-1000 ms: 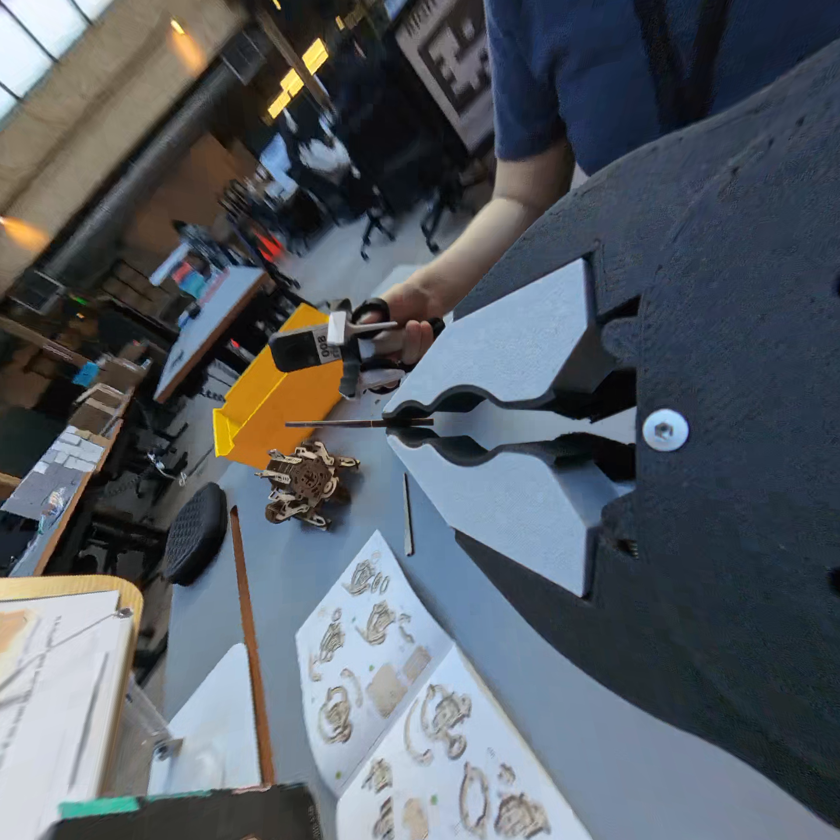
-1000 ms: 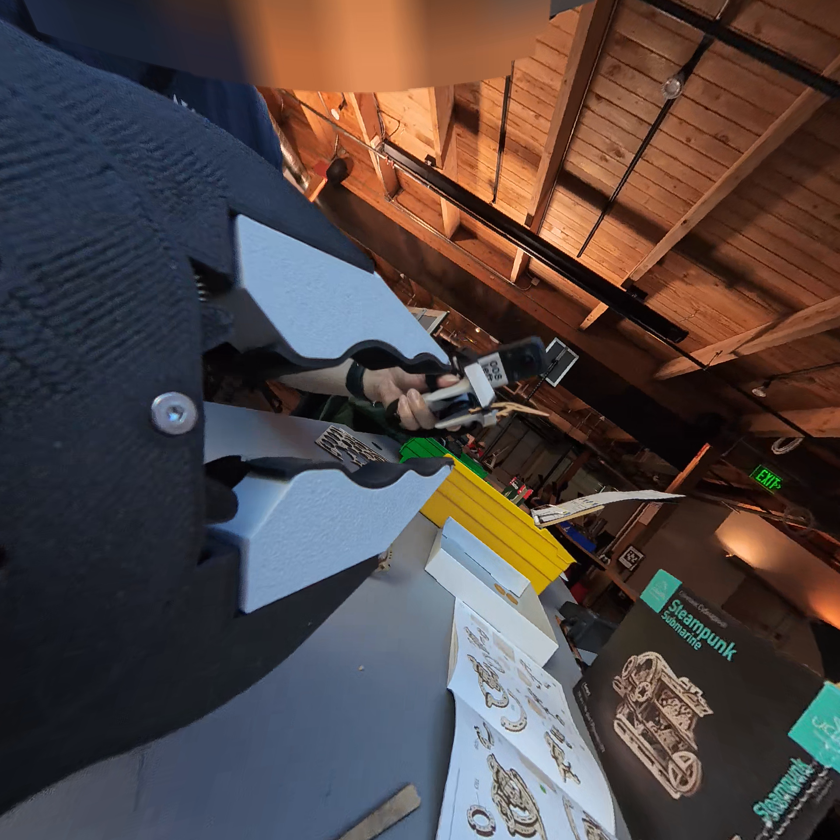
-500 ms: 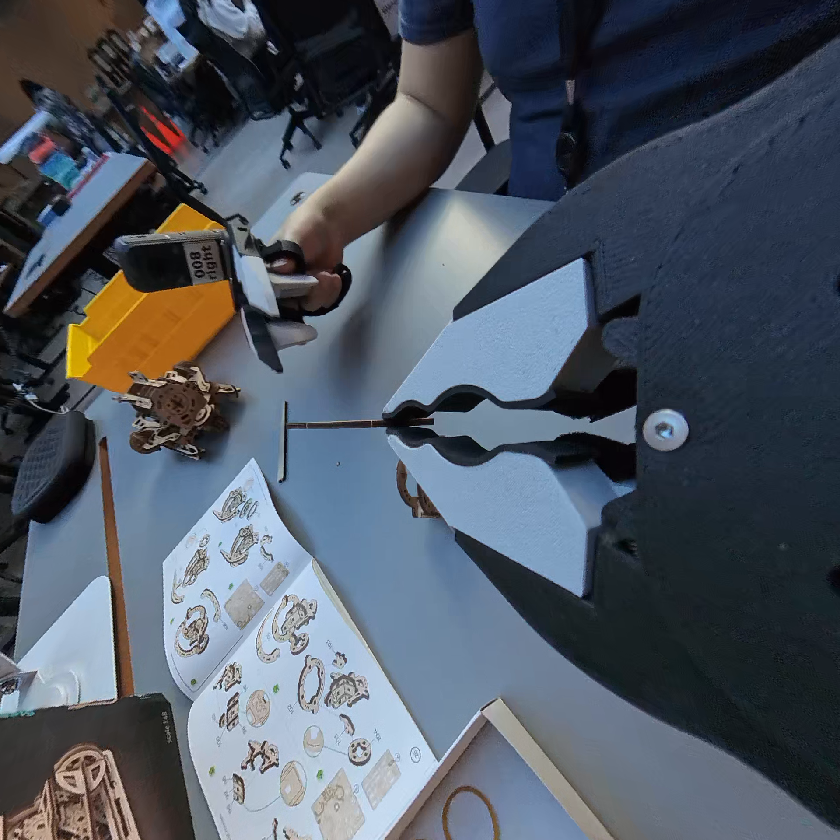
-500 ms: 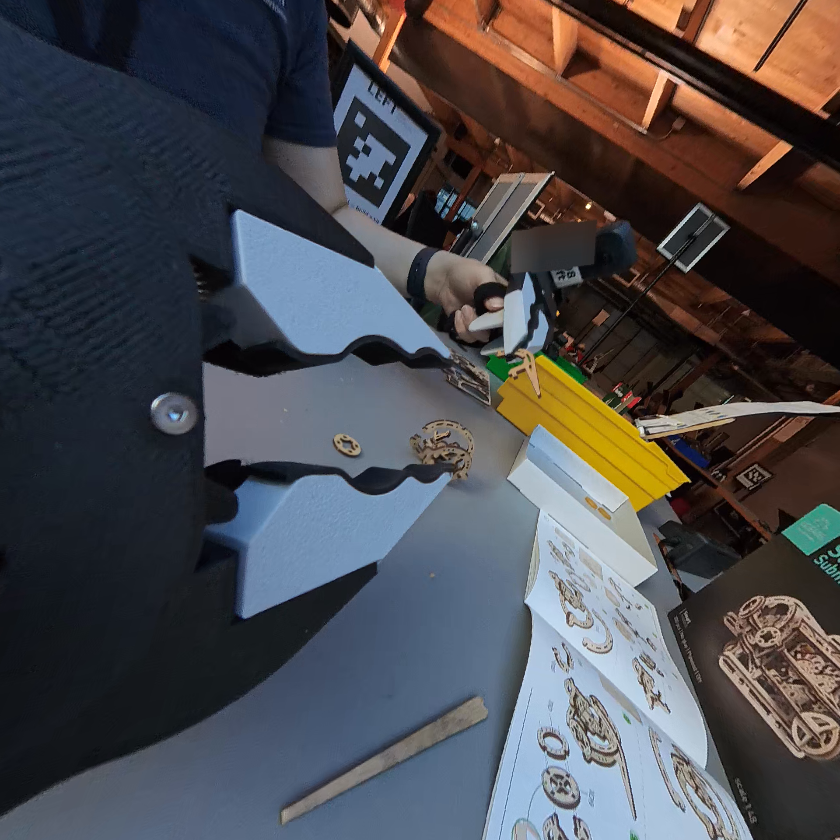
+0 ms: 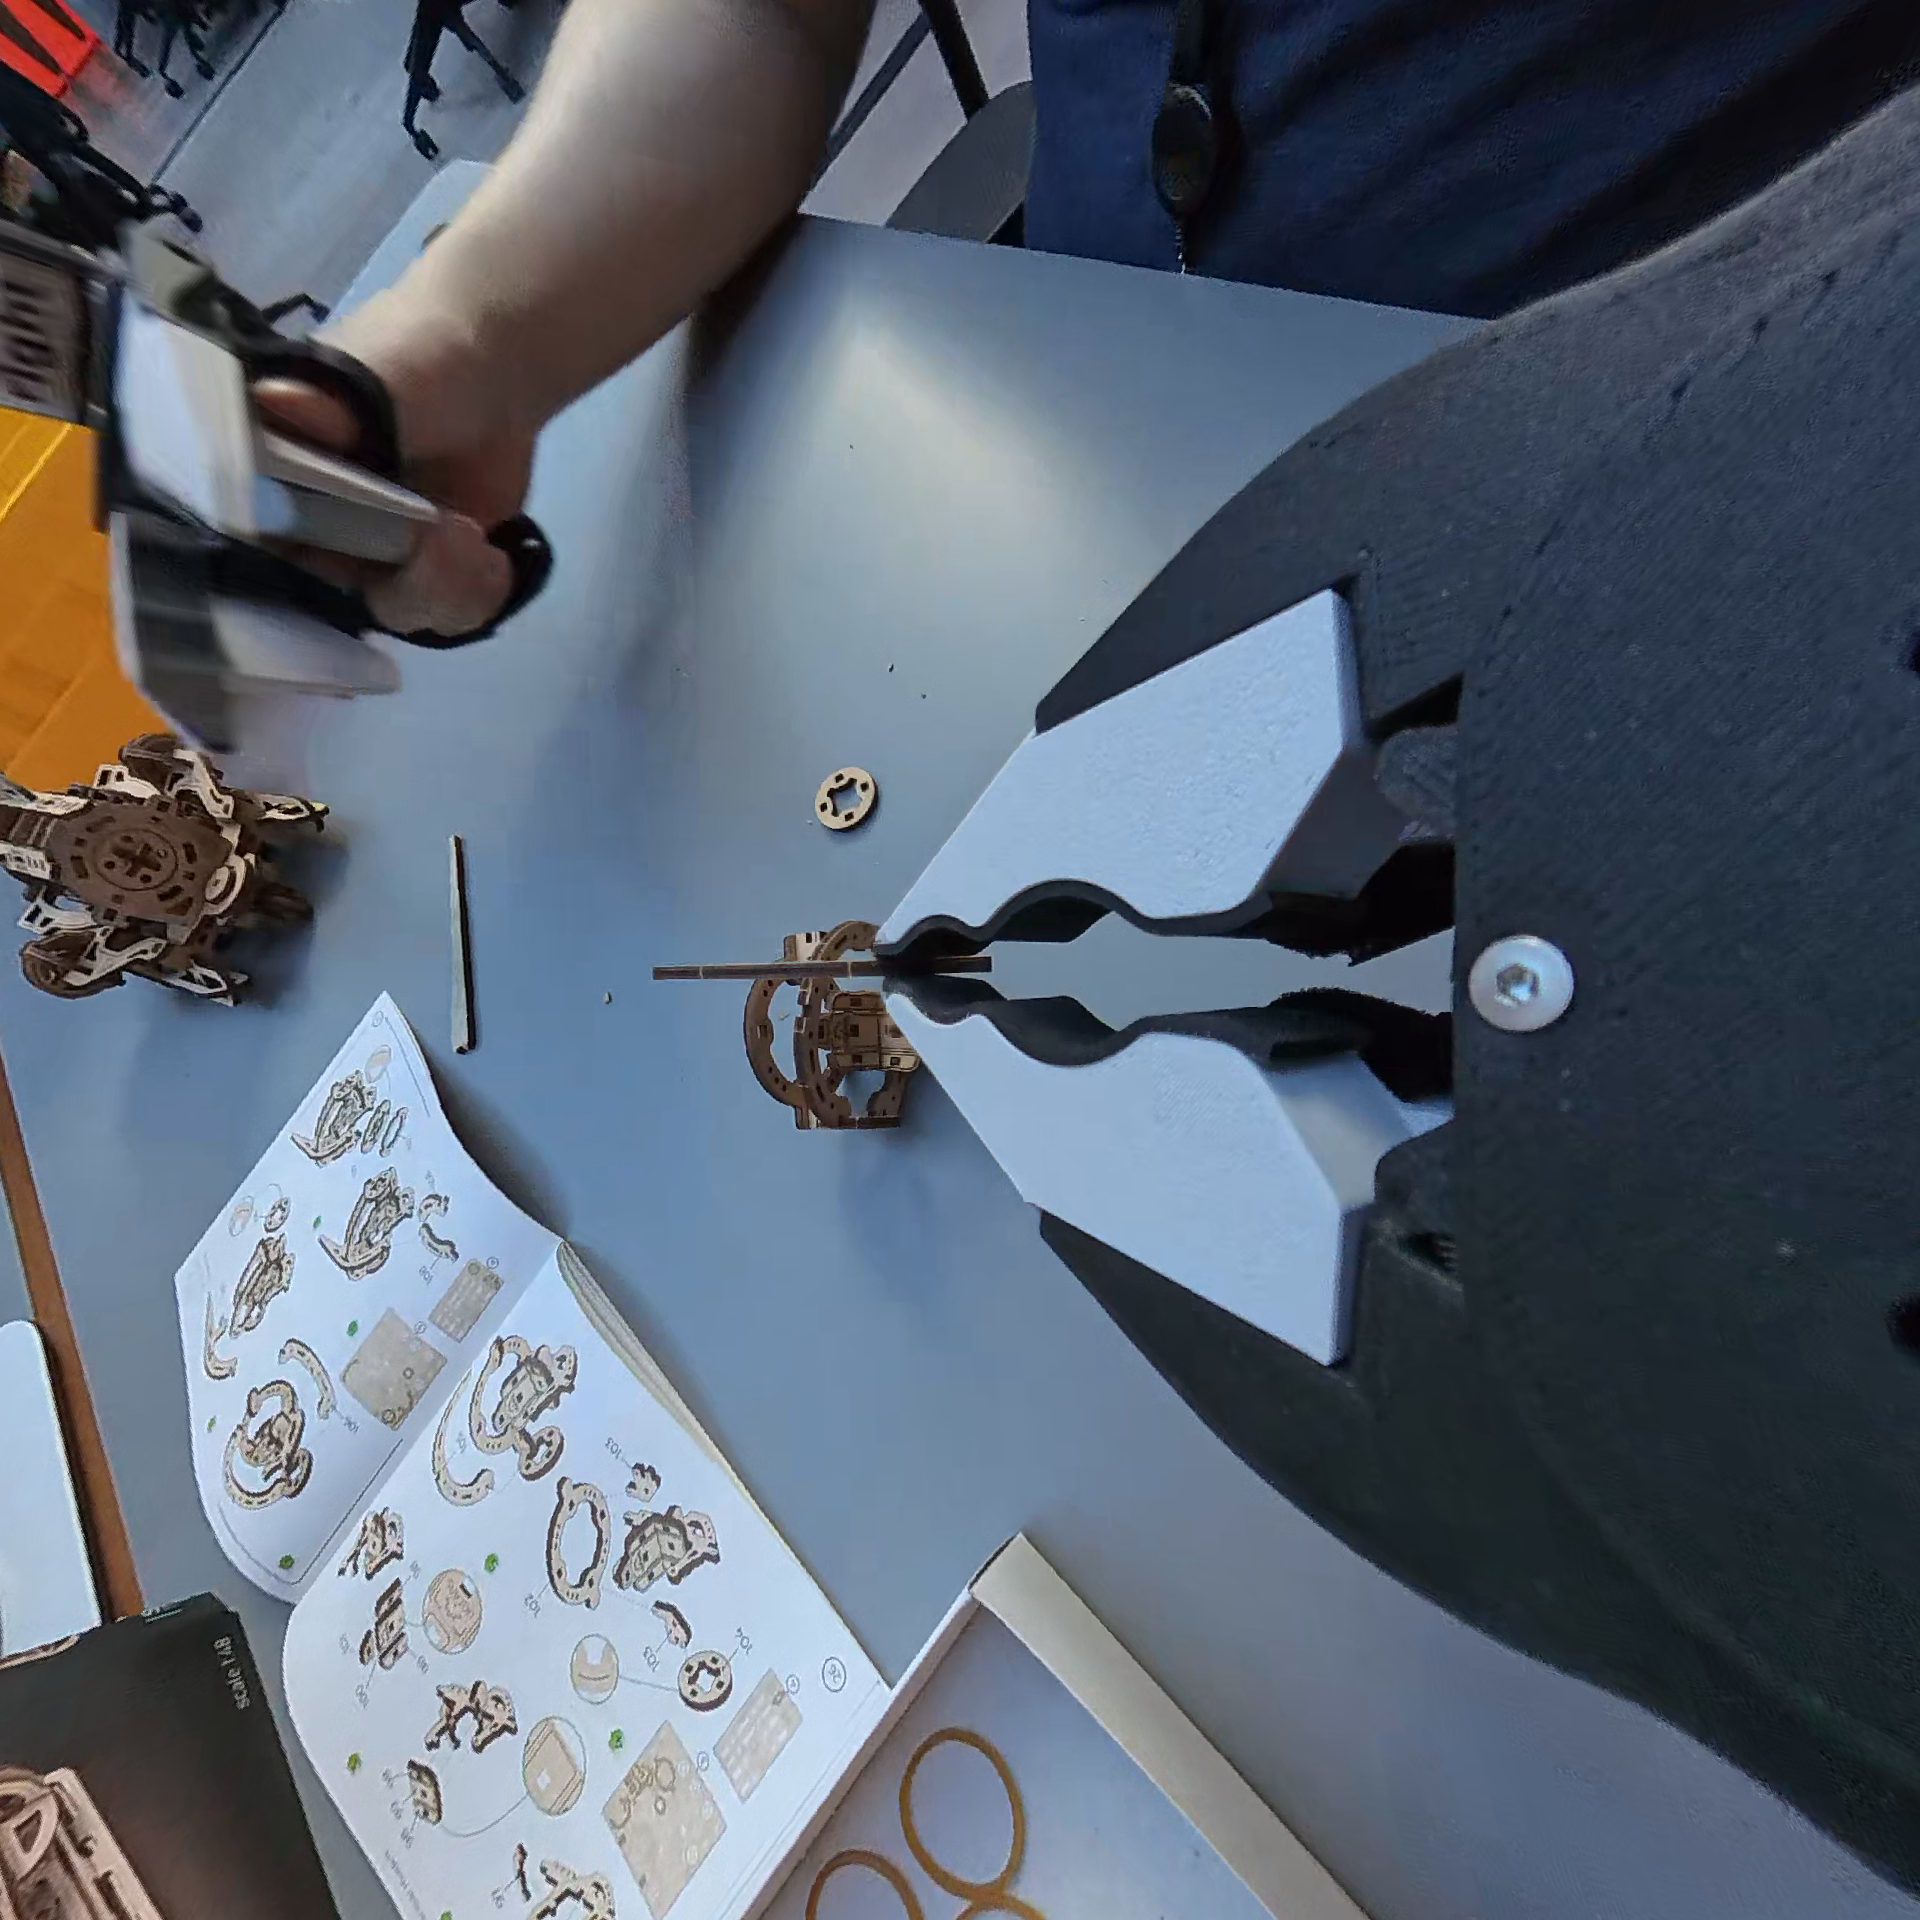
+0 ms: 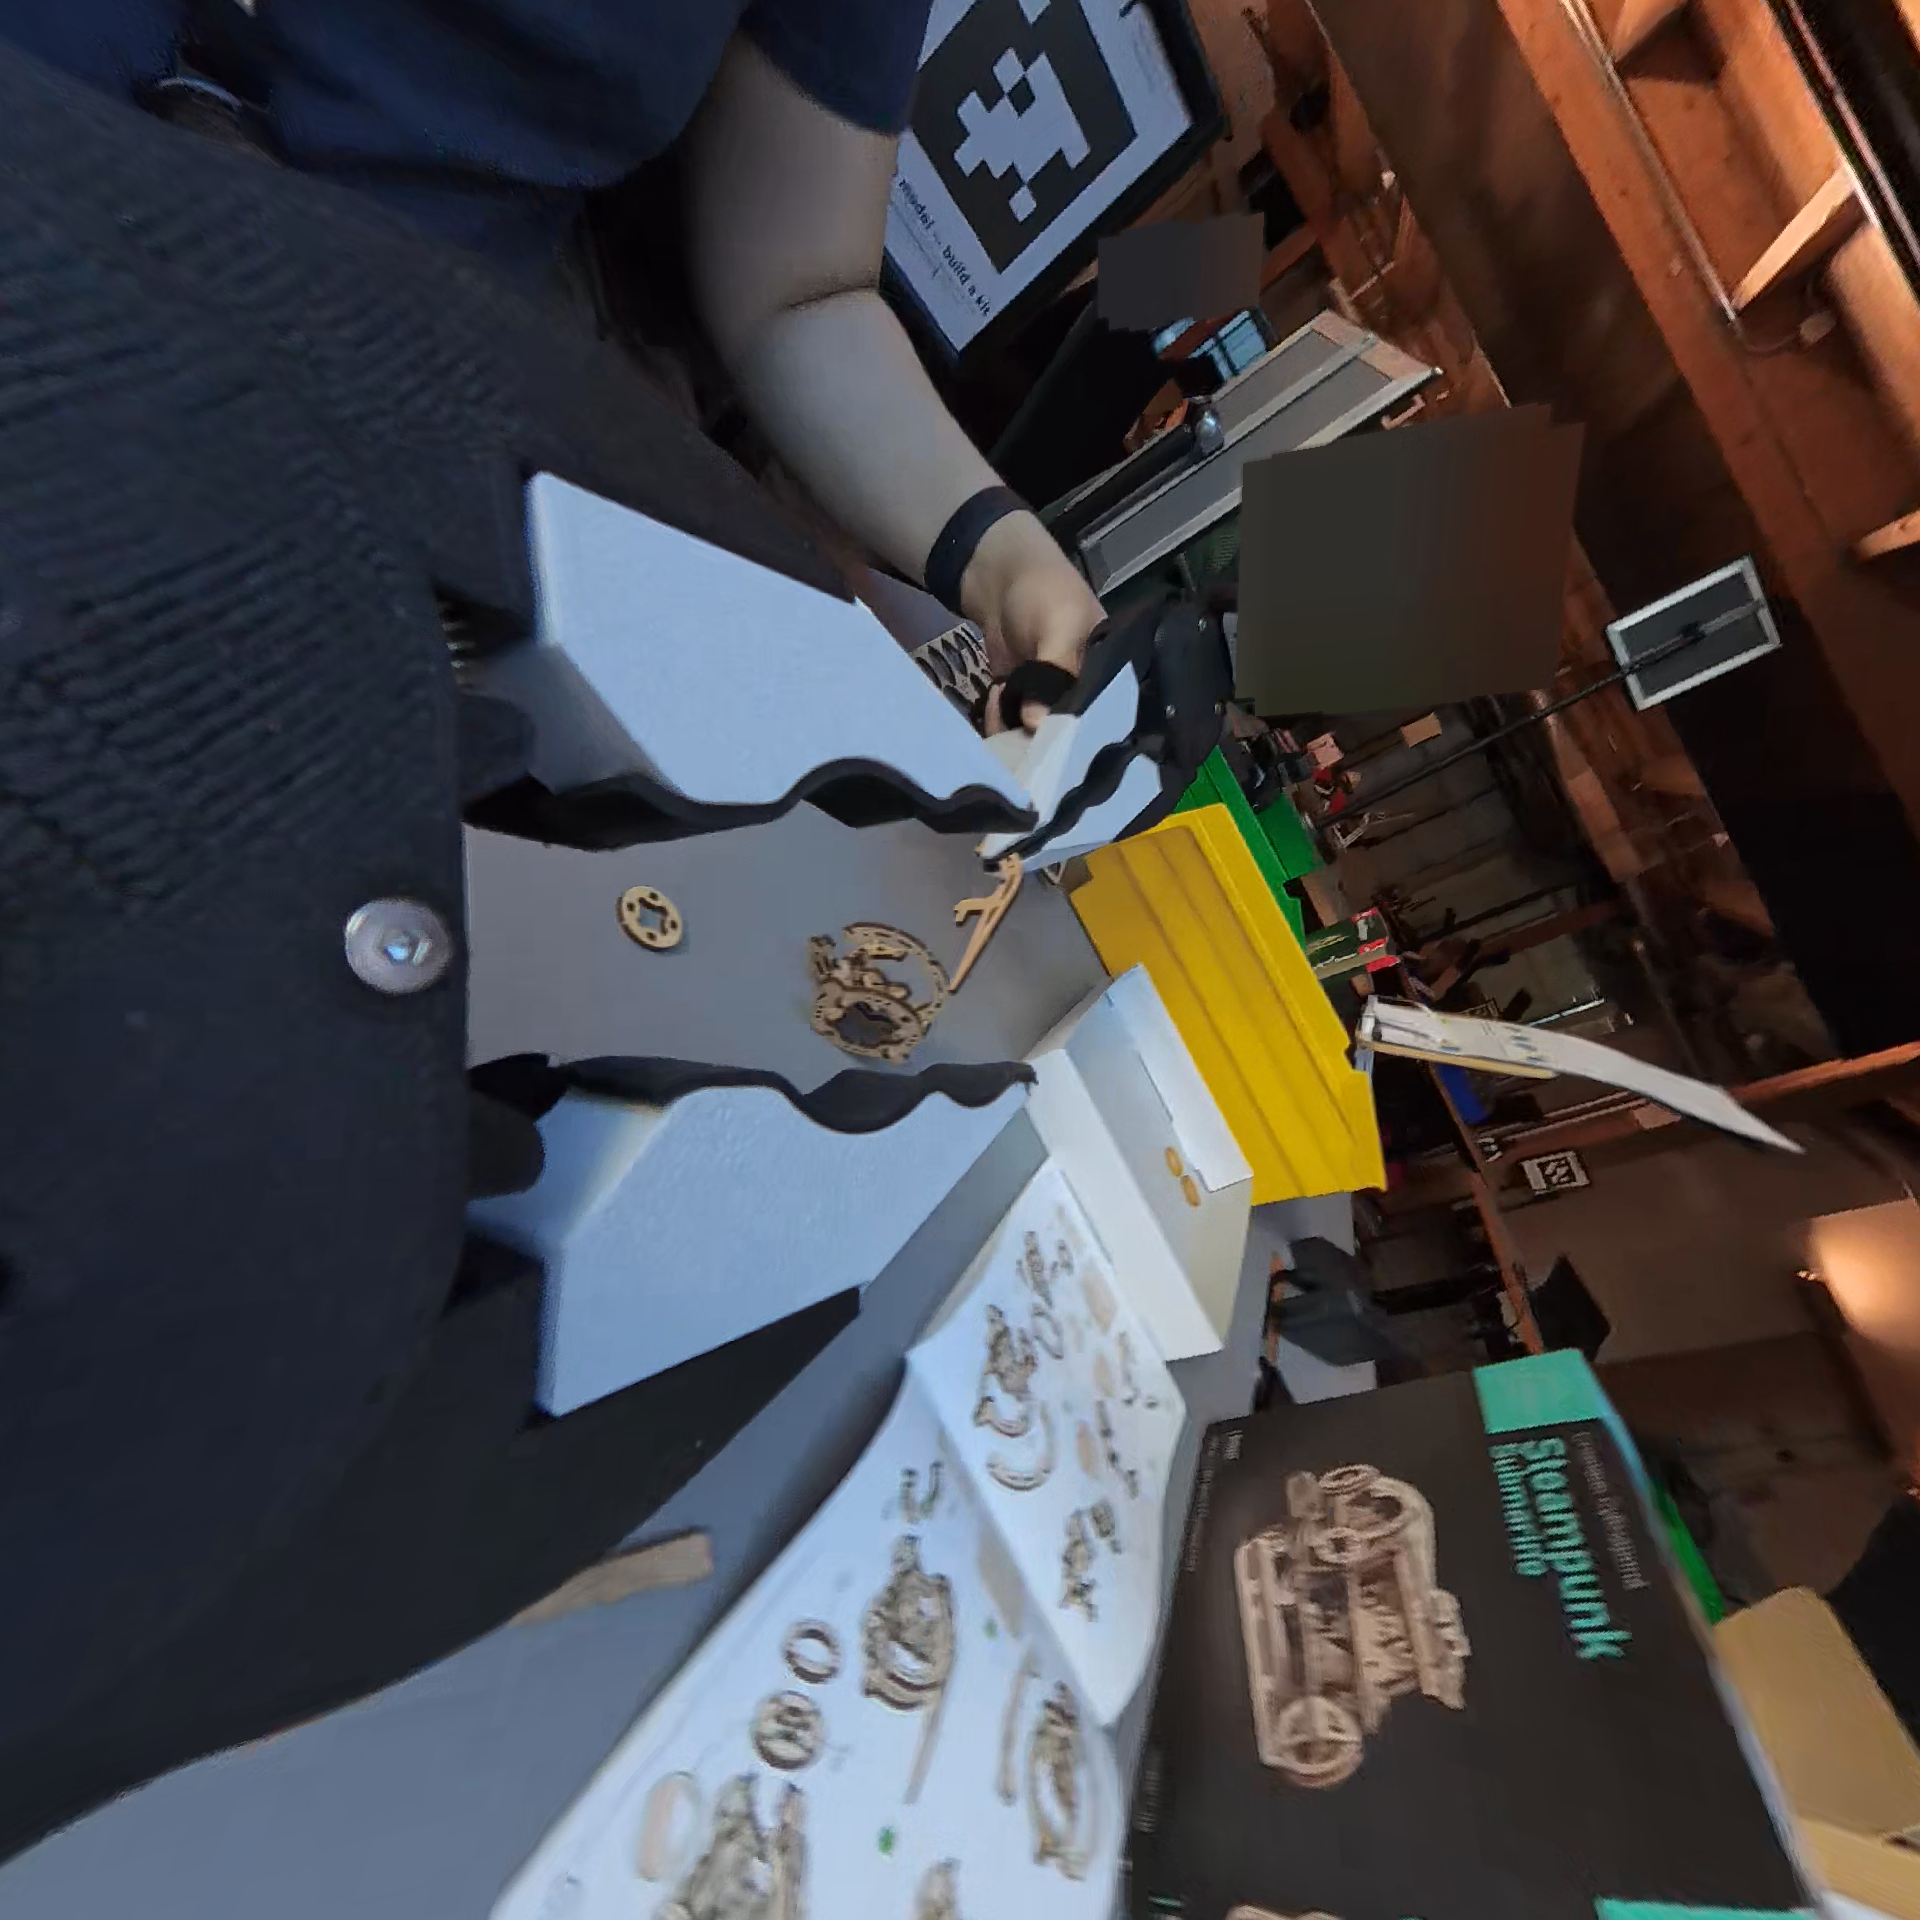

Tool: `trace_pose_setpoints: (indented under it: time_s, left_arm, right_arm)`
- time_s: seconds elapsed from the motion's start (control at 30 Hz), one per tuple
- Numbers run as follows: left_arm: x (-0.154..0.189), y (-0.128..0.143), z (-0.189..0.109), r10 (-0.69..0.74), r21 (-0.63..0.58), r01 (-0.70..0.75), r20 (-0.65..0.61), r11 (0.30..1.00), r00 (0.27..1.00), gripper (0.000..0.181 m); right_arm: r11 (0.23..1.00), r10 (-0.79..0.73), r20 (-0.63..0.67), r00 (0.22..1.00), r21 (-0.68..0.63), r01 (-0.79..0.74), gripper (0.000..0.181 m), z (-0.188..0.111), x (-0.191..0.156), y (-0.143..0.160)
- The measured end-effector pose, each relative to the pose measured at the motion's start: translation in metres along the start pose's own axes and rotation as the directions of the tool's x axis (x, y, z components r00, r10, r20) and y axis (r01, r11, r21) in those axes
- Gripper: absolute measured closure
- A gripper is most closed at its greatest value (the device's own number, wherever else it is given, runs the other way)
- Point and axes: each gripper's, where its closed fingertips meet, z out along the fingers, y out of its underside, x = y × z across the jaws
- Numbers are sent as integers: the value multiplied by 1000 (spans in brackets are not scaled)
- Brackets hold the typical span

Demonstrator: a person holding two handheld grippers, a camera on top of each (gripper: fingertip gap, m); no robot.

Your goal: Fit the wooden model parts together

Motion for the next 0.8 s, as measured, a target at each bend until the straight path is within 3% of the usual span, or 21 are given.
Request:
trace_pose_setpoints:
  time_s: [0.17, 0.23, 0.3, 0.4, 0.47, 0.53, 0.6, 0.67, 0.8]
  left_arm:
    - [1, -5, -7, 8, -39, -8, -11, 999, 1000, 181]
    - [0, -8, -7, 16, -63, -16, -3, 998, 1000, 181]
    - [1, -11, -5, 23, -92, -23, -4, 995, 1000, 181]
    - [-2, -15, 2, 26, -132, -24, 16, 991, 1000, 181]
    - [-1, -16, 6, 28, -154, -25, 19, 988, 999, 181]
    - [-1, -16, 9, 44, -183, -37, 31, 982, 999, 181]
    - [-1, -16, 11, 62, -205, -51, 44, 977, 997, 181]
    - [-2, -15, 13, 69, -228, -55, 53, 972, 996, 181]
    - [-4, -15, 19, 63, -253, -44, 70, 967, 996, 181]
  right_arm:
    - [918, -382, 35, 924, -105, 383, 140, 3, -21, -93]
    - [862, -489, 56, 871, -121, 492, 158, 6, -32, -131]
    - [820, -548, 163, 821, -93, 565, 165, 20, -51, -142]
    - [783, -485, 402, 777, -197, 590, 179, 58, -65, -90]
    - [682, -473, 449, 758, -359, 638, 180, 76, -47, -37]
    - [577, -493, 517, 700, -408, 707, 181, 84, -33, 5]
    - [531, -476, 517, 712, -476, 701, 181, 93, -16, 27]
    - [538, -396, 529, 751, -529, 656, 180, 96, -13, 42]
    - [520, -404, 556, 727, -515, 682, 178, 103, -6, 54]
